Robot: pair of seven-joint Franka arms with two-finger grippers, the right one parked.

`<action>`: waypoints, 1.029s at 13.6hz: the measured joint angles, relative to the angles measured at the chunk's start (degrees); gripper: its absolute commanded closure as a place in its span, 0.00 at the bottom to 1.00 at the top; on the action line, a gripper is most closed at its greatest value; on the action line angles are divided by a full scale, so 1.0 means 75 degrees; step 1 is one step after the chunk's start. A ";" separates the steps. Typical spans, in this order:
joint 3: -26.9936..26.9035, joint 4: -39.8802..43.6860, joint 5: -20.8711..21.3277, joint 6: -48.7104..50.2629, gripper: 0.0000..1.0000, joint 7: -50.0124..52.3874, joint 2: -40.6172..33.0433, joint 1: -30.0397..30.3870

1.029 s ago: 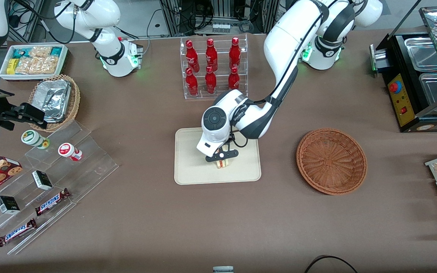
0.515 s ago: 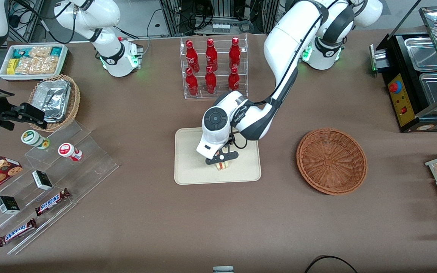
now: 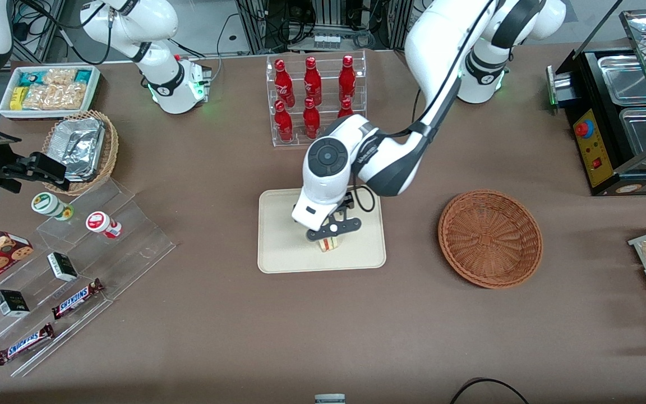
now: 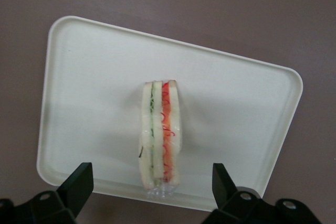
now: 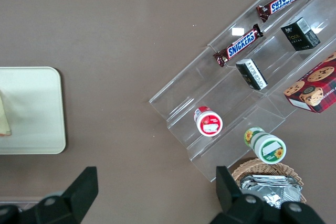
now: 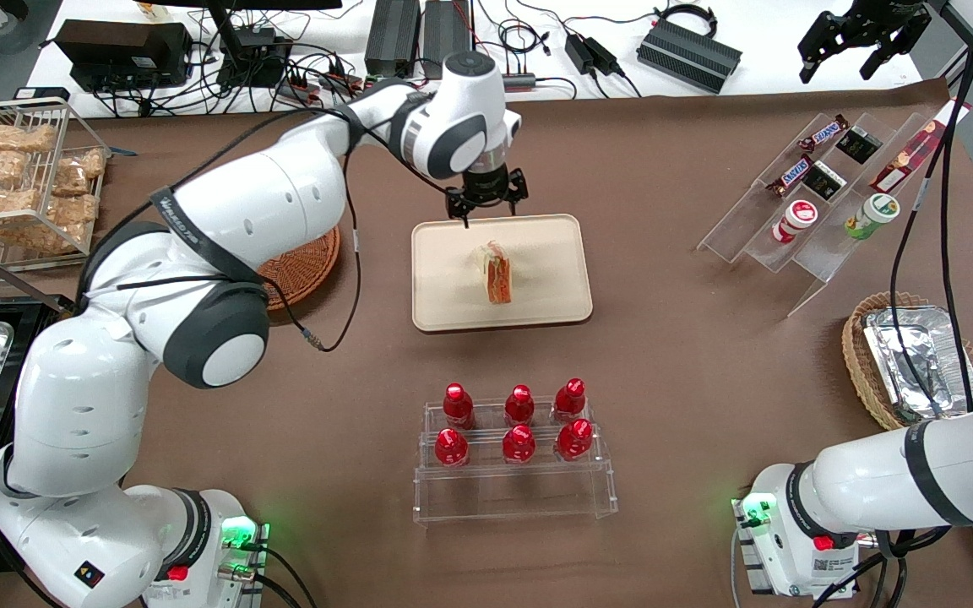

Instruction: Place sandwich from basket to tray

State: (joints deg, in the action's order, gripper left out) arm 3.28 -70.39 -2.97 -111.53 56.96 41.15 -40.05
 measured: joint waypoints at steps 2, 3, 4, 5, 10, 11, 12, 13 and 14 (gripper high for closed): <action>-0.0015 0.0010 0.0001 0.0182 0.00 -0.0071 -0.0246 0.0174; -0.0050 0.0013 0.0001 0.0425 0.00 -0.0088 -0.0435 0.0291; -0.0077 0.0011 0.0001 0.0772 0.00 -0.0245 -0.0644 0.0502; -0.0091 -0.0011 0.0001 0.1076 0.00 -0.0617 -0.0840 0.0782; -0.0122 -0.0777 -0.0005 0.1878 0.00 -0.2951 -0.1805 0.2315; -0.0128 -0.0835 -0.0006 0.2158 0.00 -0.3426 -0.1983 0.2621; -0.0135 -0.0872 -0.0006 0.2402 0.00 -0.3872 -0.2150 0.2923; -0.0138 -0.0912 -0.0006 0.2606 0.00 -0.4344 -0.2316 0.3235; -0.0139 -0.0963 -0.0006 0.2752 0.00 -0.4775 -0.2465 0.3507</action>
State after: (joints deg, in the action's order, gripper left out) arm 2.24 -77.61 -3.02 -90.89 21.14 22.66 -13.75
